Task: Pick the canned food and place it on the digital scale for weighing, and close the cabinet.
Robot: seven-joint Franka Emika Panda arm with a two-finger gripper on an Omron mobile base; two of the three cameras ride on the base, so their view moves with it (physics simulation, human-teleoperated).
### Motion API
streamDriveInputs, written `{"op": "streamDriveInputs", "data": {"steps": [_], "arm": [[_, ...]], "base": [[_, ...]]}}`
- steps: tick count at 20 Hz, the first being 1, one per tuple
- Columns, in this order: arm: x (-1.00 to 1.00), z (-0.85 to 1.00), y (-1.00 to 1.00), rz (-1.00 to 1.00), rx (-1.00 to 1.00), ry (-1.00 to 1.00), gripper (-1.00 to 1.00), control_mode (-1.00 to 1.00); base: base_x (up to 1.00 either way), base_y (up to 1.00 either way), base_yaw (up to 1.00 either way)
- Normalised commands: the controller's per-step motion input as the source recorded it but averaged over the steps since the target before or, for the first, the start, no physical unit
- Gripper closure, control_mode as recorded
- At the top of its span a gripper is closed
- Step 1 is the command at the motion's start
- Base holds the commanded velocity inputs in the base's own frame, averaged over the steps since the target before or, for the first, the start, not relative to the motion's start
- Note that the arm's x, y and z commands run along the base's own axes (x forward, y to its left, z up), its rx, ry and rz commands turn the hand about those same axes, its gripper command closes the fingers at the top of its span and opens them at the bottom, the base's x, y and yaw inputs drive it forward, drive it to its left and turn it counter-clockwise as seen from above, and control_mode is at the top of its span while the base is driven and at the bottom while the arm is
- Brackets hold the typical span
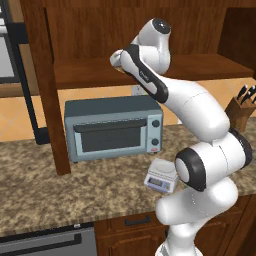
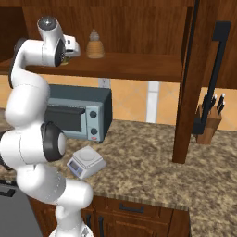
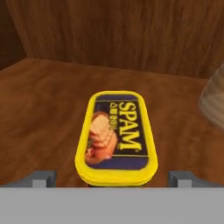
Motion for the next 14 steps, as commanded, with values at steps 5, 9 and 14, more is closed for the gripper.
{"op": "streamDriveInputs", "data": {"steps": [5,9,14], "arm": [[0.43,-0.10,0.00,0.00,0.01,0.00,-1.00,-1.00],[0.24,-0.09,0.01,0.00,0.00,0.00,1.00,-1.00],[0.00,0.00,0.00,0.00,0.00,0.00,1.00,-1.00]], "base": [[0.00,0.00,0.00],[0.00,0.00,0.00],[0.00,0.00,0.00]]}}
